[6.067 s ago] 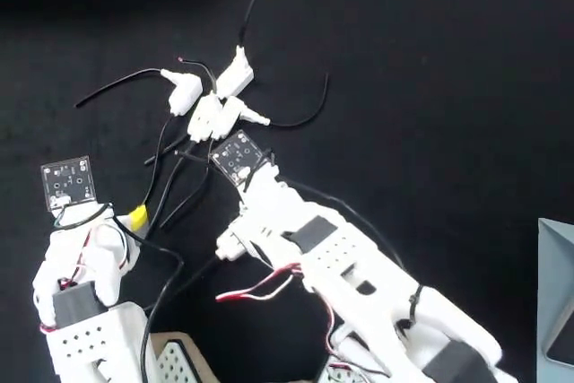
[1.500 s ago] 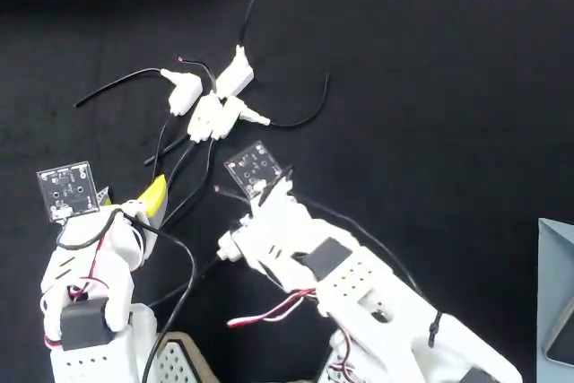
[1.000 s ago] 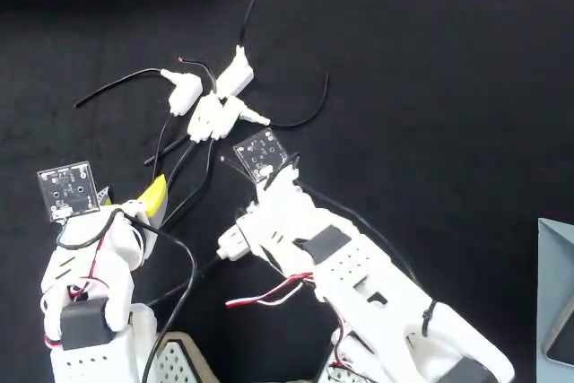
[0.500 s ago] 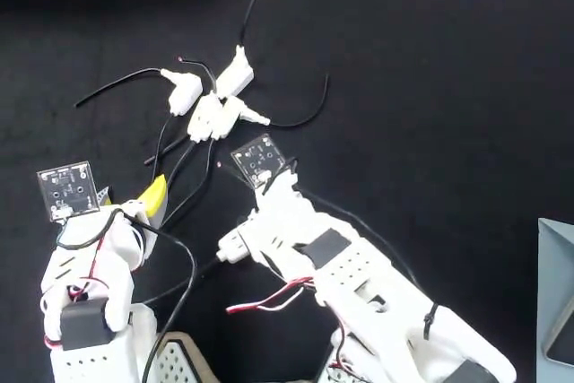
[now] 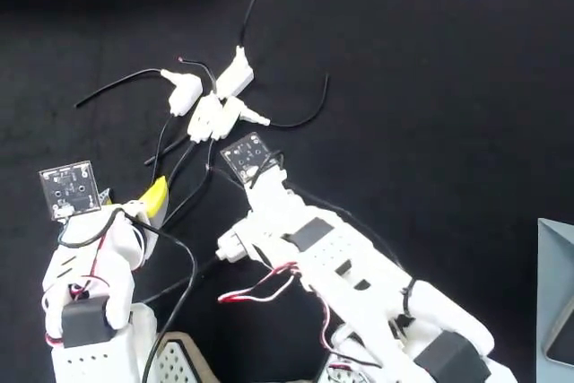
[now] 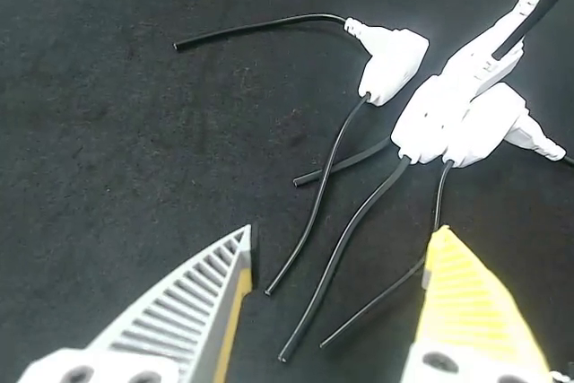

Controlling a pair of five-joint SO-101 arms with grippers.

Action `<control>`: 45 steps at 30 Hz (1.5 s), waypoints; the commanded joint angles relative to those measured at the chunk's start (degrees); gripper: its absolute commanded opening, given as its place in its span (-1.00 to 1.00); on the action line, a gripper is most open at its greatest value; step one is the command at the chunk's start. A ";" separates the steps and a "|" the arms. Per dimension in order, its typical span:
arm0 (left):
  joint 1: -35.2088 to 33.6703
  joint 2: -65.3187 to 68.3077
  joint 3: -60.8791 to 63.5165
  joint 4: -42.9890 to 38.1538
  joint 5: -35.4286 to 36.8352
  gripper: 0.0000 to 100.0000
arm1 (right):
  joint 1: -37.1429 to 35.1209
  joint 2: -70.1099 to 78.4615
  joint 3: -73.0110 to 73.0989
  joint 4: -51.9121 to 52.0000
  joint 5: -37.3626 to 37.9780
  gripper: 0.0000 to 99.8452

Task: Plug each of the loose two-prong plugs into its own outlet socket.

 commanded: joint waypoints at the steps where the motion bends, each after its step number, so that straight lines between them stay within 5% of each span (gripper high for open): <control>1: -0.48 -0.35 -0.31 -0.35 0.18 -0.39 | -0.97 2.51 0.40 0.18 0.97 -0.98; 7: -0.40 -0.35 -1.19 -0.44 0.35 -0.39 | -0.97 -0.04 -2.68 3.78 0.62 -0.93; 14: 1.80 -0.26 -3.74 -0.35 0.00 -0.38 | -0.97 -13.85 -12.53 23.91 -4.92 -0.47; 24: 7.08 0.18 -3.82 0.09 -6.86 -0.38 | -0.53 -33.45 -23.96 42.55 -5.01 -0.71; 28: 15.69 0.18 -3.47 5.19 -14.24 -0.38 | 2.29 -37.23 -24.13 46.86 -5.10 -0.86; 36: 22.37 5.19 -6.11 8.09 -15.91 -0.38 | 24.79 -37.49 -14.99 40.00 -4.13 -0.97; 45: 25.27 38.68 -20.62 8.44 -20.40 -0.29 | 33.67 -37.49 -4.53 22.24 0.62 -0.97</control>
